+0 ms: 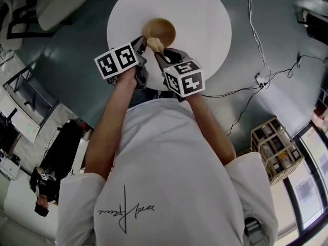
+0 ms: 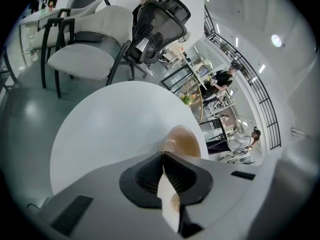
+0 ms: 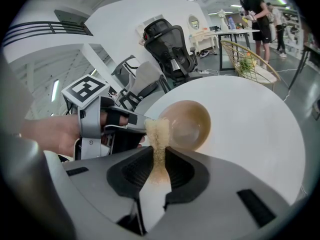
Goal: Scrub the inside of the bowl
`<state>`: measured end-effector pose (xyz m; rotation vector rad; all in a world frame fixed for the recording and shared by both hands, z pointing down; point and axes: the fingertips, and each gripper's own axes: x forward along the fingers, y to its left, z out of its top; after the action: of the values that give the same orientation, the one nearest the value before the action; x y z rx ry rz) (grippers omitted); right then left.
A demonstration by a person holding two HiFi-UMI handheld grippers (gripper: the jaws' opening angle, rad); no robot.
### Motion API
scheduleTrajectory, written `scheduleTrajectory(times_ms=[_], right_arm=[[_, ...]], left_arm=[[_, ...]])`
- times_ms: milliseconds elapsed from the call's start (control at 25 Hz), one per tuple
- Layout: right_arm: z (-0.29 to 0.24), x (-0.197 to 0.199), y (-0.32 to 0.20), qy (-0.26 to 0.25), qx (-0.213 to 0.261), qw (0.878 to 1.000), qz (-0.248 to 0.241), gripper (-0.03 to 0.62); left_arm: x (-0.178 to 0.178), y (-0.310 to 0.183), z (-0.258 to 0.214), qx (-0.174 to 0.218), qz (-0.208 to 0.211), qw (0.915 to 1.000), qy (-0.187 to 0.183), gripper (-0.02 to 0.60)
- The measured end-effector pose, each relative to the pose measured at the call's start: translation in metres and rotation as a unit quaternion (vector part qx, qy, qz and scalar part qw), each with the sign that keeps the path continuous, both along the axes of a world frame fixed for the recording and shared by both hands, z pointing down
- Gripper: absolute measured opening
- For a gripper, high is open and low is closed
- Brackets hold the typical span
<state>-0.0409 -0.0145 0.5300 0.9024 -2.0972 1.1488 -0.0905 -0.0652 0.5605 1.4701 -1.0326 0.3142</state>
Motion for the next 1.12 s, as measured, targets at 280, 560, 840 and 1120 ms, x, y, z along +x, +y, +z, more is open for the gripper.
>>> scheduleTrajectory(times_ms=[280,560,840,1120], right_arm=[[0.001,0.003,0.001,-0.001,-0.002,1.000,0.005,0.084],[0.001,0.005,0.000,-0.002,-0.005,1.000,0.007,0.084],[0.000,0.011,0.003,-0.001,-0.006,1.000,0.011,0.084],[0.001,0.017,0.005,0.000,-0.009,1.000,0.013,0.084]], left_arm=[[0.000,0.000,0.001,0.000,0.005,1.0000,0.001,0.015],[0.000,-0.001,0.002,-0.002,0.012,0.9999,0.001,0.015],[0.002,0.000,0.000,0.000,0.021,0.9998,-0.001,0.014],[0.006,0.002,0.000,-0.001,0.039,0.9992,0.007,0.015]])
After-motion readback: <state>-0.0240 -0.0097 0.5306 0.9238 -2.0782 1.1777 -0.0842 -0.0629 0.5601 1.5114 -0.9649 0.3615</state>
